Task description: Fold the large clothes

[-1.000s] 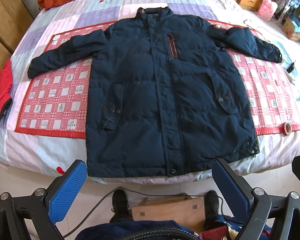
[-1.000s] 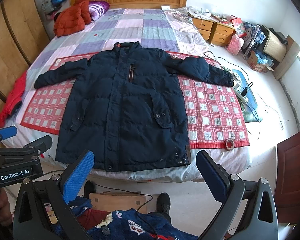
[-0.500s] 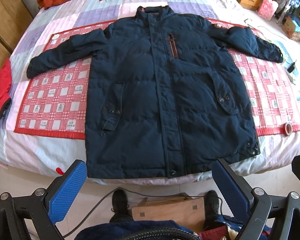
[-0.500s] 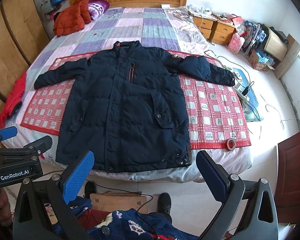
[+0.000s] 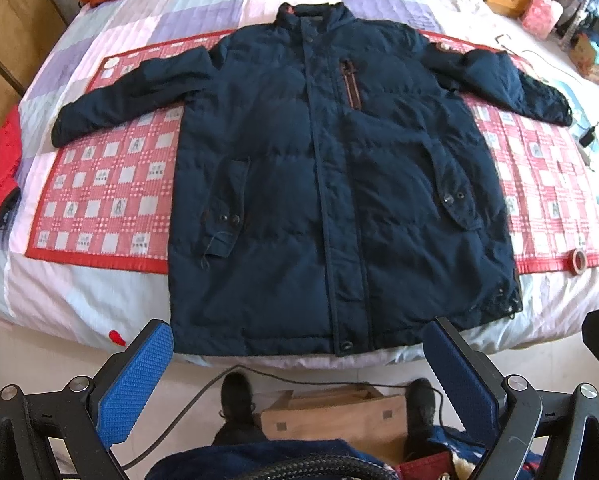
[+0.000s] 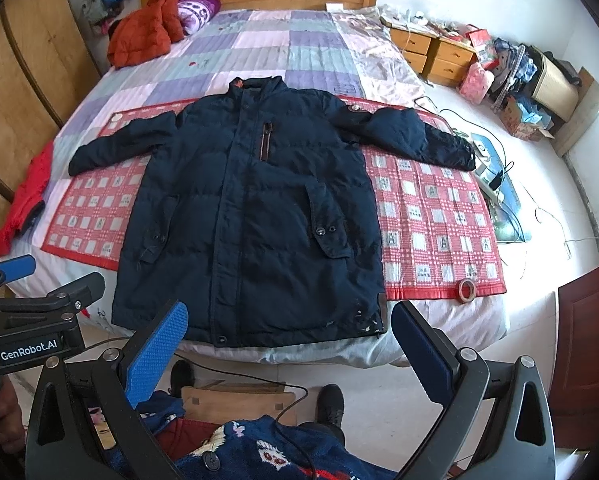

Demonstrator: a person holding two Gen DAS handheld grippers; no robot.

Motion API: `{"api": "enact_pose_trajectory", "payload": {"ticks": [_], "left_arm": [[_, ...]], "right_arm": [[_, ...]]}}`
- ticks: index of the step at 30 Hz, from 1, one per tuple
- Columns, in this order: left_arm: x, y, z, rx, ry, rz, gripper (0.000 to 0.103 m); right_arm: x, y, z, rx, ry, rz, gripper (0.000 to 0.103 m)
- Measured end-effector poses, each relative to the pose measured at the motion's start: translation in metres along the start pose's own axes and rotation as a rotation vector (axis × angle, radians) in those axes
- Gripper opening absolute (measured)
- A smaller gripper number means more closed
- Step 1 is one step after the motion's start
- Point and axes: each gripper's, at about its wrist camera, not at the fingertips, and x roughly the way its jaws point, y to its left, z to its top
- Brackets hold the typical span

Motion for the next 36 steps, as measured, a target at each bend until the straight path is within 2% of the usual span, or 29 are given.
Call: {"api": "enact_pose_trajectory", "payload": {"ticks": [2, 15, 23, 27, 30, 32, 36], "left_arm": [[0.004, 0.002, 0.013, -0.004, 0.011, 0.0, 0.103], [0.011, 0.005, 0.026, -0.017, 0.043, -0.012, 0.103], [0.039, 0.019, 0.034, -0.066, 0.071, -0.02, 0.103], [0.073, 0.03, 0.03, -0.07, 0.063, -0.021, 0.103], [0.109, 0.034, 0.026, -0.054, 0.053, -0.017, 0.103], [0.14, 0.034, 0.023, -0.047, 0.048, -0.028, 0.103], [0.207, 0.025, 0.018, -0.013, 0.027, -0.059, 0.103]], "right_arm": [[0.002, 0.0, 0.001, -0.005, 0.005, 0.004, 0.103], [0.019, -0.003, 0.015, -0.012, 0.034, 0.023, 0.103], [0.039, 0.001, 0.018, -0.056, 0.019, 0.028, 0.103], [0.064, -0.007, 0.016, -0.054, -0.029, 0.026, 0.103], [0.099, -0.012, 0.008, -0.078, -0.068, 0.014, 0.103], [0.134, -0.012, 0.001, -0.109, -0.045, -0.019, 0.103], [0.213, -0.011, -0.01, -0.125, 0.034, -0.017, 0.103]]}}
